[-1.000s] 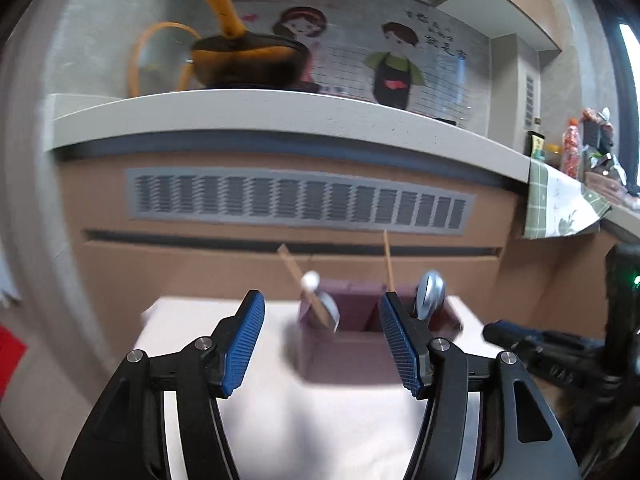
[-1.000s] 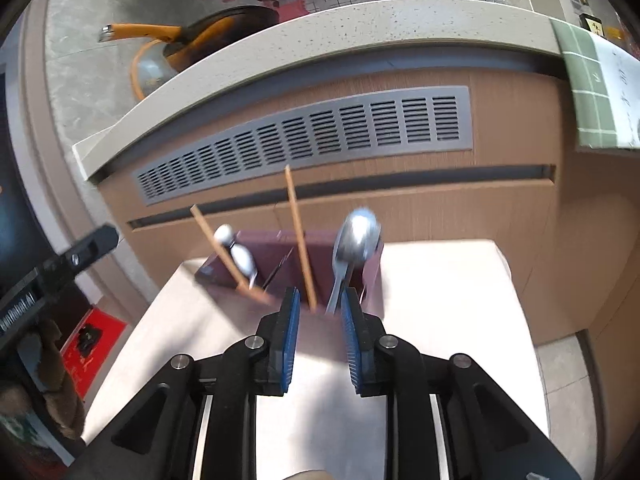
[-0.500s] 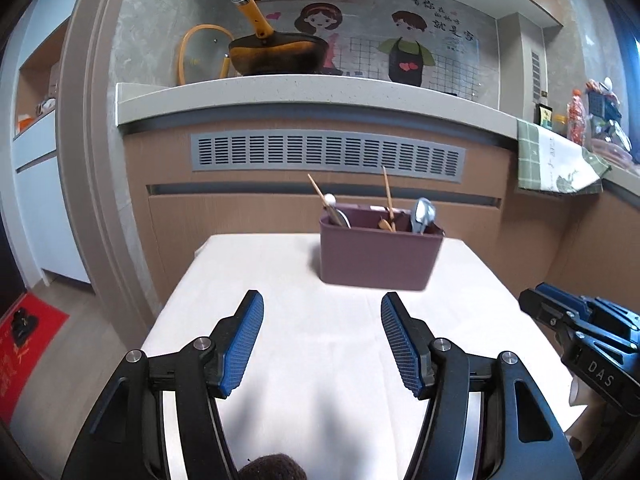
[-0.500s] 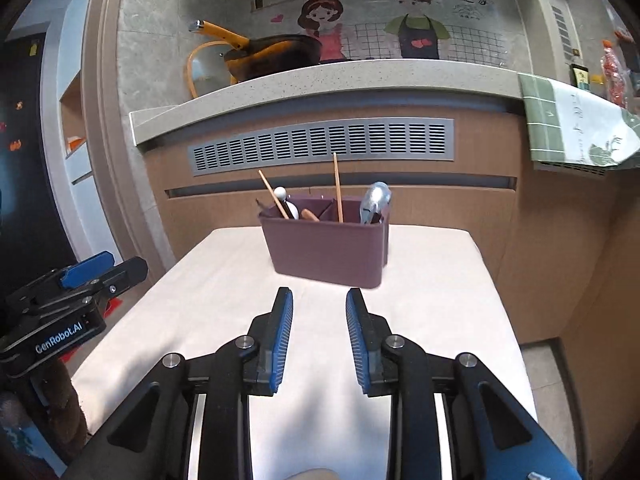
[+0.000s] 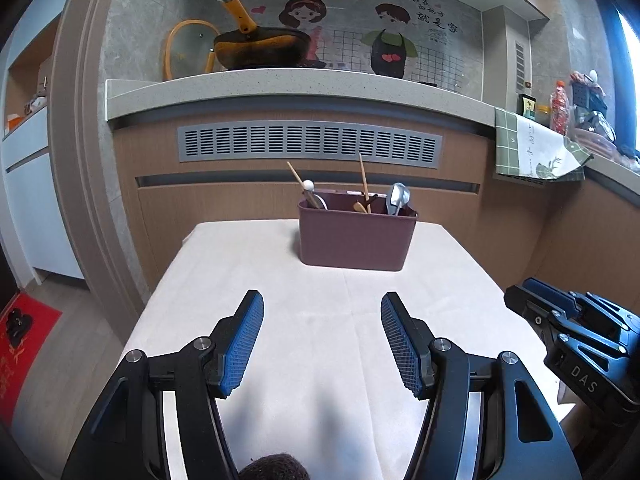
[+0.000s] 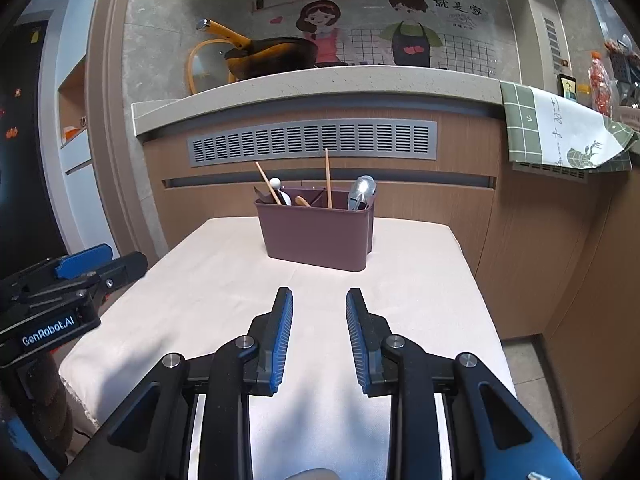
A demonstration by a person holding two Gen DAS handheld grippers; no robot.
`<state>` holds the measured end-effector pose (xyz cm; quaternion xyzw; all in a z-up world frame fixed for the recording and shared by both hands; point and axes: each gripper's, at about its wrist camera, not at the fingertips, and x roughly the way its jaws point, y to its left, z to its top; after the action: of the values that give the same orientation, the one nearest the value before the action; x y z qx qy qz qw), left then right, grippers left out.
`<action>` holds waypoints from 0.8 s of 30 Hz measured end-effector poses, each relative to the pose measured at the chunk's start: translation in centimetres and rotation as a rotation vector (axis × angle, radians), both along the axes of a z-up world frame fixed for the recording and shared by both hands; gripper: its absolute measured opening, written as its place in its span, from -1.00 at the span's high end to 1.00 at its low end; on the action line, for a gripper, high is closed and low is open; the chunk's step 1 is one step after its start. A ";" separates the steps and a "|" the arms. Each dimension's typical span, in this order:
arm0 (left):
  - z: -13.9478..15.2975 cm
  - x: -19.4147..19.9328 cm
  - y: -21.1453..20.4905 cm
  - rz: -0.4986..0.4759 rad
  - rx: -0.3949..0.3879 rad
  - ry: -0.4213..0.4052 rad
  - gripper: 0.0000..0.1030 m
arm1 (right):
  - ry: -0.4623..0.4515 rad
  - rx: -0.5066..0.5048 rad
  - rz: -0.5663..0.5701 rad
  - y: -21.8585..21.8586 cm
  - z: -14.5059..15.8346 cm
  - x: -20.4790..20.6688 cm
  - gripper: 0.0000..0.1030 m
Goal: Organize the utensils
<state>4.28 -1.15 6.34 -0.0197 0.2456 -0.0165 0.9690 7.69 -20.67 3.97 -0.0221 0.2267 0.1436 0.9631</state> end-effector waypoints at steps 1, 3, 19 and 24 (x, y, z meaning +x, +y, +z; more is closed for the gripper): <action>0.0 0.0 0.0 0.000 0.000 0.002 -0.20 | -0.001 -0.001 0.001 0.0 0.0 0.0 0.50; -0.1 0.0 0.0 0.001 -0.003 0.009 -0.20 | -0.001 -0.005 0.003 0.1 0.0 0.0 0.50; -0.9 0.3 0.3 -0.002 -0.014 0.045 -0.20 | 0.013 -0.006 -0.002 -0.1 -0.2 0.2 0.49; -1.0 0.3 0.4 -0.002 -0.017 0.051 -0.20 | 0.013 -0.007 -0.005 -0.2 -0.2 0.2 0.48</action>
<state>4.55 -0.80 5.31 -0.0280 0.2703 -0.0191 0.9622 7.92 -20.88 3.73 -0.0239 0.2334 0.1404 0.9619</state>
